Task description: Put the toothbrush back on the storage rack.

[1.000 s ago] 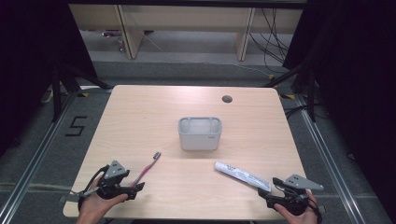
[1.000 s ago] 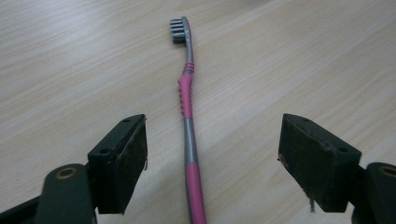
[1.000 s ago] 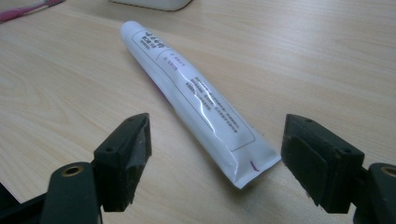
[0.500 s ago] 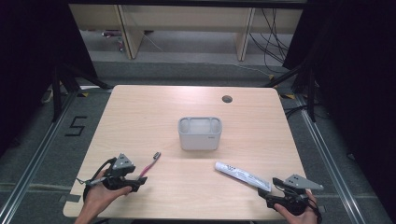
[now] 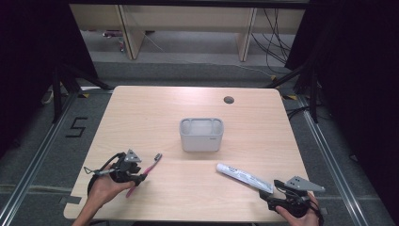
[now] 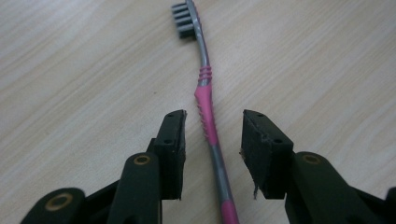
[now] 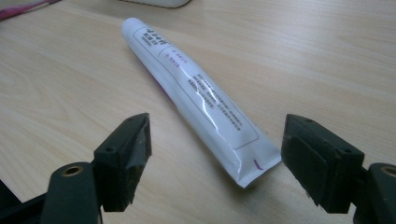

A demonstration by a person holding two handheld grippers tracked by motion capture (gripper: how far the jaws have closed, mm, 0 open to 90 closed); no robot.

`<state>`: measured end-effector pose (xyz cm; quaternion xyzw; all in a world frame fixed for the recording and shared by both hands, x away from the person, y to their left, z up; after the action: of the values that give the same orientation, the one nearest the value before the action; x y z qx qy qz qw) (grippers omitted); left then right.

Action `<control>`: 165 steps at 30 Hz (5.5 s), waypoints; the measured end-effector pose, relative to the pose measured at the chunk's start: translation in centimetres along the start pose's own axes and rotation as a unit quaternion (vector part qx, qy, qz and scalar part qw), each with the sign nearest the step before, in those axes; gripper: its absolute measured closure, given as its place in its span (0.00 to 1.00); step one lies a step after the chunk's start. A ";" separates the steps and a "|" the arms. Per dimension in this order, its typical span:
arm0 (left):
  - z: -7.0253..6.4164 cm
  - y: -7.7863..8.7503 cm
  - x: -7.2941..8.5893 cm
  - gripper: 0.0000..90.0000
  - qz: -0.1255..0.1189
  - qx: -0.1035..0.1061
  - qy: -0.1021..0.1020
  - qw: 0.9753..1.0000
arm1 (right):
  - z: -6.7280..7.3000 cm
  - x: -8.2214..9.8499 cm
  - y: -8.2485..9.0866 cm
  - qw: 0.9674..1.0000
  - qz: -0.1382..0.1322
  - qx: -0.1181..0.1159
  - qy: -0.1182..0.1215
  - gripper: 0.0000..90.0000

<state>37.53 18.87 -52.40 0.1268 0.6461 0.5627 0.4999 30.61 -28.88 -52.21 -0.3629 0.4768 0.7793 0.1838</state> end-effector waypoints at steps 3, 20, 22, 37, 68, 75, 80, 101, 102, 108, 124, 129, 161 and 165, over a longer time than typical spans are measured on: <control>0.1 -0.4 -0.2 0.70 0.012 -0.002 -0.005 1.000 | 0.3 0.1 0.0 1.000 0.003 -0.006 -0.014 0.28; 0.5 -1.6 -0.9 0.83 0.071 0.024 -0.018 0.997 | 0.1 0.0 0.0 1.000 0.003 -0.002 0.004 0.28; 0.6 -1.7 -0.9 0.84 0.076 0.026 -0.016 0.997 | 0.5 0.2 0.0 1.000 0.010 -0.006 -0.014 0.28; 0.8 -1.9 -1.8 0.90 0.142 0.045 -0.054 0.987 | 0.4 0.0 0.0 1.000 0.004 -0.012 -0.002 0.28; 1.0 -0.1 -3.2 0.92 0.092 0.036 -0.082 0.992 | 0.4 0.0 0.0 1.000 -0.001 -0.009 -0.006 0.28; 2.1 1.4 -4.1 0.92 0.014 0.022 -0.050 0.998 | 0.4 0.0 0.0 1.000 0.004 -0.010 -0.007 0.28; 2.6 1.9 -4.6 0.92 -0.017 0.003 -0.040 0.999 | 0.3 0.0 0.0 1.000 0.000 -0.006 0.001 0.28; 3.7 3.8 -8.3 0.92 -0.193 -0.047 0.035 0.979 | 0.3 0.0 0.0 1.000 0.000 -0.005 0.000 0.28; 3.7 3.8 -8.3 0.92 -0.193 -0.047 0.035 0.979 | 0.3 0.0 0.0 1.000 0.000 -0.005 0.000 0.28; 3.8 4.4 -9.9 0.92 -0.235 -0.055 0.063 0.968 | 0.2 0.0 0.0 1.000 0.000 -0.007 0.000 0.28; 3.4 4.7 -14.2 0.92 -0.288 -0.076 0.064 0.952 | 0.1 -0.1 0.0 1.000 -0.005 -0.006 -0.001 0.28; 3.3 4.7 -15.3 0.92 -0.299 -0.074 0.071 0.949 | 0.1 -0.1 0.0 1.000 -0.005 -0.007 -0.001 0.28; 3.8 2.5 -21.6 0.92 -0.335 -0.079 0.093 0.934 | 0.5 0.0 0.1 1.000 0.004 -0.011 -0.015 0.28; 4.1 1.8 -21.8 0.92 -0.330 -0.085 0.099 0.935 | 0.1 -0.1 0.1 1.000 0.000 -0.007 0.002 0.28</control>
<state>50.24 6.05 -39.34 -0.1930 0.6478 0.4284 0.5997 30.56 -28.80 -51.97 -0.3661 0.4719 0.7814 0.1806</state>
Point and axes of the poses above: each handheld gripper's, and its own axes: y roughly backward along the jaws, x roughly out of its underside, z roughly to its left, the point moved 5 cm from there along -y, roughly forward along the jaws, and after that the axes turned 11 degrees about -y, right-handed, at the moved point
